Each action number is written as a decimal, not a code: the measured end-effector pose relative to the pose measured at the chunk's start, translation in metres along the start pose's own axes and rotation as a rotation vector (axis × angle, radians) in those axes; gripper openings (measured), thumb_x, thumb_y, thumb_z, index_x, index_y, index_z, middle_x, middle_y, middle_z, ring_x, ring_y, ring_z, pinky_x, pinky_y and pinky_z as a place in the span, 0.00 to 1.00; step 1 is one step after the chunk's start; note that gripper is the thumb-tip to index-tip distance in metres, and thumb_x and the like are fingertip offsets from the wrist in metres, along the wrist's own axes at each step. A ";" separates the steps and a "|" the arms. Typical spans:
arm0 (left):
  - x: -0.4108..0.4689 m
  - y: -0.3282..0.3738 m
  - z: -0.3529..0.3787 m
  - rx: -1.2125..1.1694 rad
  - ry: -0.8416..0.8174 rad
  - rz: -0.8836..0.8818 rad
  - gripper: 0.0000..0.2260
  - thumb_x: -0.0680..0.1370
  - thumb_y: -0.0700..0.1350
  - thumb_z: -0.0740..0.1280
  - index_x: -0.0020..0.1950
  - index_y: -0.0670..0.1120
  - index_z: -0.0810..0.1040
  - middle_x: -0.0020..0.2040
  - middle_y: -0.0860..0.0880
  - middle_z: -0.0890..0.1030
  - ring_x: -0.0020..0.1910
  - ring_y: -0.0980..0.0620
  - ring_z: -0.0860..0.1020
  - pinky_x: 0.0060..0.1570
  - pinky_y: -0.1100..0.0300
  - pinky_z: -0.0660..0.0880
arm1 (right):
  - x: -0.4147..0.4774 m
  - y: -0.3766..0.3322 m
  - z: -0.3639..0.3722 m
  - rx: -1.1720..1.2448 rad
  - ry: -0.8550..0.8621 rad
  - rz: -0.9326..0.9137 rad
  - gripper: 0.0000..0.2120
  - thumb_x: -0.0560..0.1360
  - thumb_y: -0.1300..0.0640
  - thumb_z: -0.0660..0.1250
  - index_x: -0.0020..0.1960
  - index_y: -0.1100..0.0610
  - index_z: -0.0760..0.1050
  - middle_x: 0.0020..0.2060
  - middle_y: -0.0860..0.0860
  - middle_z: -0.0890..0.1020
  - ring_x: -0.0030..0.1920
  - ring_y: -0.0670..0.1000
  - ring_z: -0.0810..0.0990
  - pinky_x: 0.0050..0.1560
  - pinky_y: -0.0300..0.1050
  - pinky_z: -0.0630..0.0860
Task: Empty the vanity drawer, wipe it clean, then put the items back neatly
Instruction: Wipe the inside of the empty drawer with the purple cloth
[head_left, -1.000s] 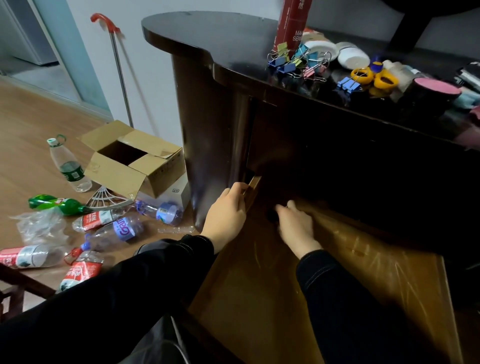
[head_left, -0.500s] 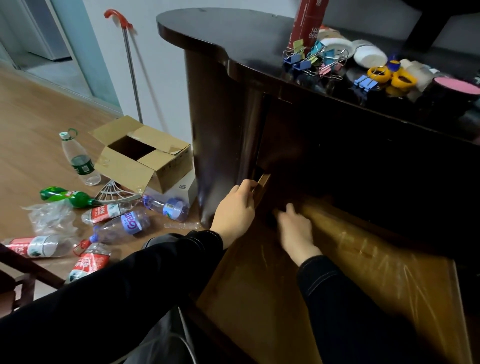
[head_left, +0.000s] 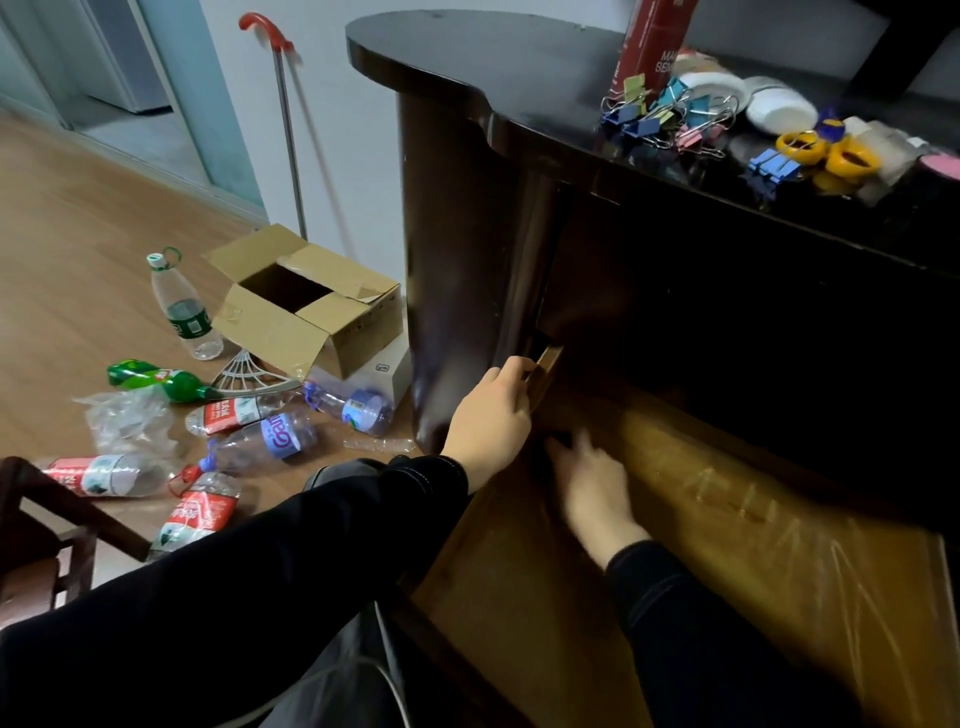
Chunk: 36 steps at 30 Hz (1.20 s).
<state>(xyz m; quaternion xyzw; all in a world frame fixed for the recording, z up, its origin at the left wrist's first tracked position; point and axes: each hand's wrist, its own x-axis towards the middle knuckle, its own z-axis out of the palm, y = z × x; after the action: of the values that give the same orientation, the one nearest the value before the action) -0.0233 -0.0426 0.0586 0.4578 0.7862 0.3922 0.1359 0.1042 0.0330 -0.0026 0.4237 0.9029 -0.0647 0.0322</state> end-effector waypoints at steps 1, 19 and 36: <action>0.001 -0.001 0.001 0.002 0.003 -0.003 0.14 0.83 0.43 0.55 0.67 0.51 0.70 0.59 0.46 0.77 0.57 0.43 0.76 0.53 0.54 0.70 | -0.009 -0.005 0.008 0.021 0.004 -0.045 0.20 0.85 0.50 0.57 0.76 0.50 0.63 0.62 0.56 0.77 0.53 0.56 0.82 0.39 0.42 0.79; 0.002 -0.002 0.002 -0.002 0.018 0.000 0.13 0.83 0.43 0.55 0.67 0.50 0.70 0.58 0.46 0.77 0.56 0.44 0.76 0.52 0.53 0.70 | -0.046 -0.015 0.025 -0.049 -0.078 -0.426 0.21 0.81 0.37 0.58 0.70 0.45 0.67 0.47 0.44 0.79 0.39 0.43 0.80 0.32 0.32 0.70; 0.000 0.001 -0.001 -0.008 0.010 -0.002 0.14 0.83 0.42 0.55 0.68 0.50 0.70 0.58 0.45 0.77 0.56 0.43 0.76 0.56 0.50 0.72 | -0.028 -0.011 -0.002 -0.003 0.016 -0.281 0.19 0.82 0.58 0.61 0.72 0.52 0.70 0.66 0.58 0.74 0.56 0.61 0.80 0.51 0.55 0.78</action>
<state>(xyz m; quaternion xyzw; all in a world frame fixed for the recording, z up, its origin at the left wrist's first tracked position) -0.0229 -0.0428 0.0600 0.4543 0.7858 0.3977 0.1342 0.1141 0.0052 0.0033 0.2937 0.9536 -0.0639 0.0162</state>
